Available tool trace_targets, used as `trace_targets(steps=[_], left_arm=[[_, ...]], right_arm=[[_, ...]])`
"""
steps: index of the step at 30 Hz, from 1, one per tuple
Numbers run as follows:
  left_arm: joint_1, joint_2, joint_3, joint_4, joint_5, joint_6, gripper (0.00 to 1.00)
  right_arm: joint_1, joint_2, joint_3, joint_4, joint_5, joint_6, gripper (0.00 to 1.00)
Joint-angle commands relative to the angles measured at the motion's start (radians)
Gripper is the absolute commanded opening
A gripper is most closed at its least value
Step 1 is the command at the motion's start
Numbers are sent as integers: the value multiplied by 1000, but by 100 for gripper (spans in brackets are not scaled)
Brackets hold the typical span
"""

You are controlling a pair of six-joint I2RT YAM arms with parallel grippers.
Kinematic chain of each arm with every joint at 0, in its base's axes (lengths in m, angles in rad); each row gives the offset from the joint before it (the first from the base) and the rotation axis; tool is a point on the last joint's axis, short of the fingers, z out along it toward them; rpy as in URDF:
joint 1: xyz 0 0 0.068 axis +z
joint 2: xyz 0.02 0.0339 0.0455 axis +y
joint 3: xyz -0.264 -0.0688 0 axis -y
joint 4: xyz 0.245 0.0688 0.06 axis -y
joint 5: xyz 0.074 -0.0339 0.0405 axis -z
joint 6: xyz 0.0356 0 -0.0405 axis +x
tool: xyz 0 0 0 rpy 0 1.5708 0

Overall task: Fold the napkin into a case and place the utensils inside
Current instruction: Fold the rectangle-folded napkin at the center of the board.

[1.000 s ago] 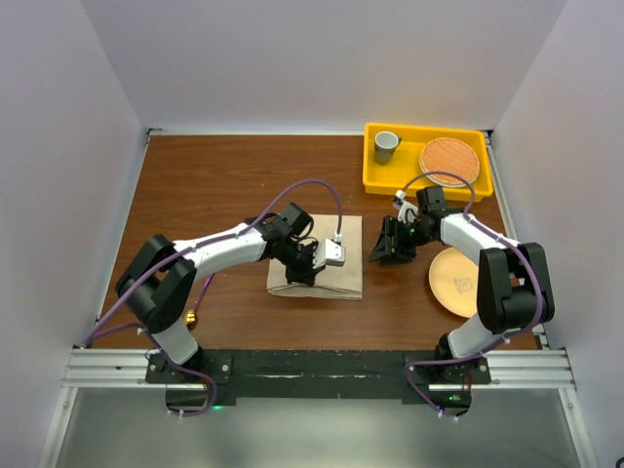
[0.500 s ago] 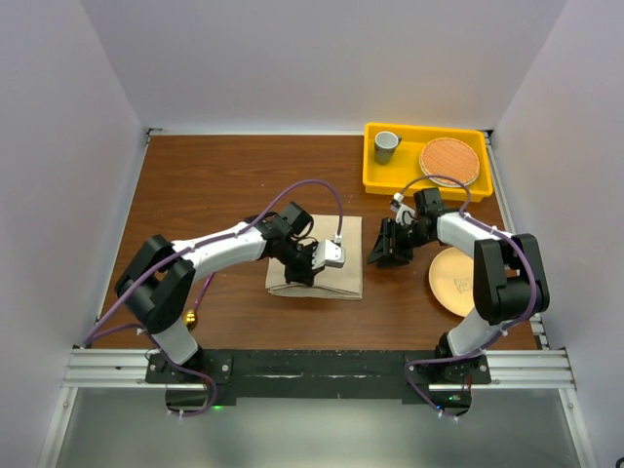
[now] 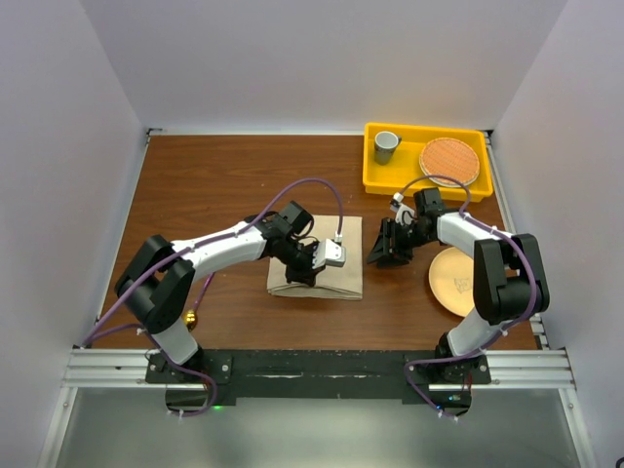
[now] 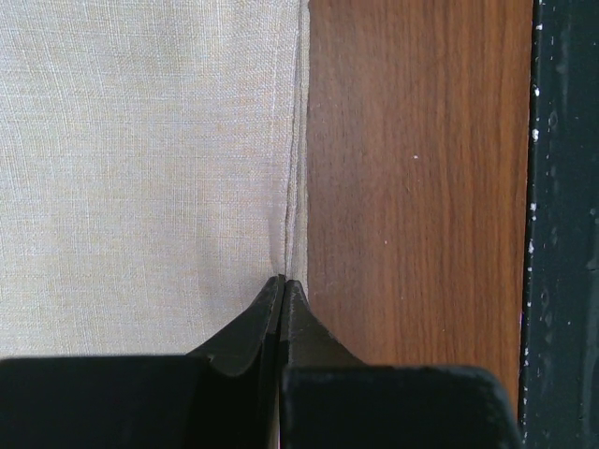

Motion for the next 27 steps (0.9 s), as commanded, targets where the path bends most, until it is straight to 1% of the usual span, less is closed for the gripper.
trace_targets(steps=[1, 8, 17, 20, 22, 27], left_arm=[[-8, -20, 7, 16, 49, 17, 0], [-11, -16, -12, 23, 62, 26, 0], [-12, 30, -76, 65, 11, 53, 0], [-12, 42, -78, 81, 10, 38, 6], [-12, 45, -73, 90, 11, 29, 6], [-12, 27, -55, 95, 31, -2, 0]], right_arm=[[-1, -17, 12, 14, -9, 10, 47], [-1, -9, 18, 14, -9, 12, 47], [6, -5, 22, 19, -7, 10, 47], [11, -6, 28, 12, -10, 6, 47], [12, -8, 33, 9, -12, 6, 47], [22, 0, 31, 12, -7, 7, 48]])
